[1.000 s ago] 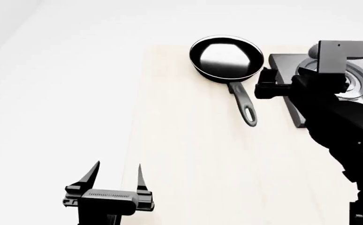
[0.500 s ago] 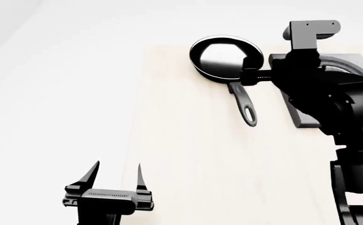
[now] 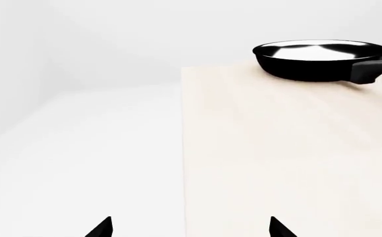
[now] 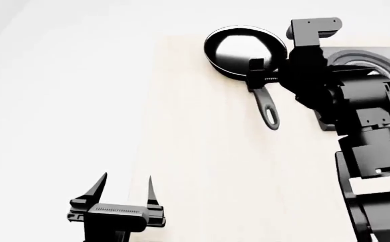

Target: Turn on the stove and put the frying pan on it.

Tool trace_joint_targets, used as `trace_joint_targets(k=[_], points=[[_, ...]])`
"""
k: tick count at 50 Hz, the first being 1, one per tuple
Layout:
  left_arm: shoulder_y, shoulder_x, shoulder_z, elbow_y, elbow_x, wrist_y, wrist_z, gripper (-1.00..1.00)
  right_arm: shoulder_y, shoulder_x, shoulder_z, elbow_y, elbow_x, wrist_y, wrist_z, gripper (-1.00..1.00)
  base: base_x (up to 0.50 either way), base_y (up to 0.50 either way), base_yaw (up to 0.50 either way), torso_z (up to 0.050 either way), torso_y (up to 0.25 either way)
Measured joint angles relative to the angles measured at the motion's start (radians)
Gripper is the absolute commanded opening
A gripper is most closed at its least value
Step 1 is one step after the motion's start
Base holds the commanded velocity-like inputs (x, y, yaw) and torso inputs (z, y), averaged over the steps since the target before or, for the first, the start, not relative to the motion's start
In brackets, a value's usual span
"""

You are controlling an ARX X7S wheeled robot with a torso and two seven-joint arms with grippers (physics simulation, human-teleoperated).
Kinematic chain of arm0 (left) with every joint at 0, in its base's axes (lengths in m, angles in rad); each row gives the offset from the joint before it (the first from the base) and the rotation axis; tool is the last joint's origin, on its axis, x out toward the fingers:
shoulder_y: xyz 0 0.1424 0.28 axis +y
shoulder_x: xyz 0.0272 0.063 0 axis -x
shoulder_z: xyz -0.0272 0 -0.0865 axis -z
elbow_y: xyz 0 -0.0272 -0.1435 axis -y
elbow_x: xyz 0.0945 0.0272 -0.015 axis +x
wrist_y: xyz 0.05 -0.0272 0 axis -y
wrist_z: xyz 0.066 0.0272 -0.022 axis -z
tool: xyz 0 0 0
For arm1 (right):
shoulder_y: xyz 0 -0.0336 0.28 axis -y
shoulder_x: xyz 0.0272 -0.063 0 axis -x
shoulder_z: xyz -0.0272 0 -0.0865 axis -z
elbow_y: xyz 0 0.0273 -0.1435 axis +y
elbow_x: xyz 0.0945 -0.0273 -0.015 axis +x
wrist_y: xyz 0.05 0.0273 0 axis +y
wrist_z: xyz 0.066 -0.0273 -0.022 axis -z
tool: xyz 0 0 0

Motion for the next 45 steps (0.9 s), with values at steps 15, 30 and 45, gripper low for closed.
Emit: trace_joint_targets(k=[15, 30, 45], points=[[0.0, -0.004, 0.001, 0.002, -0.006, 0.006, -0.001, 1.0, 0.083, -0.067, -0.046, 0.22, -0.052, -0.083, -0.053, 1.0, 0.0, 0.0, 0.0, 0.0, -0.02], [0.002, -0.009, 0.001, 0.007, -0.01, 0.01, -0.005, 1.0, 0.185, -0.152, -0.074, 0.489, -0.131, -0.175, -0.121, 1.0, 0.0, 0.0, 0.0, 0.0, 0.0], [0.002, -0.01, 0.003, 0.005, -0.013, 0.014, -0.007, 1.0, 0.202, -0.193, -0.014, 0.558, -0.233, -0.15, -0.149, 1.0, 0.0, 0.0, 0.0, 0.0, 0.0]])
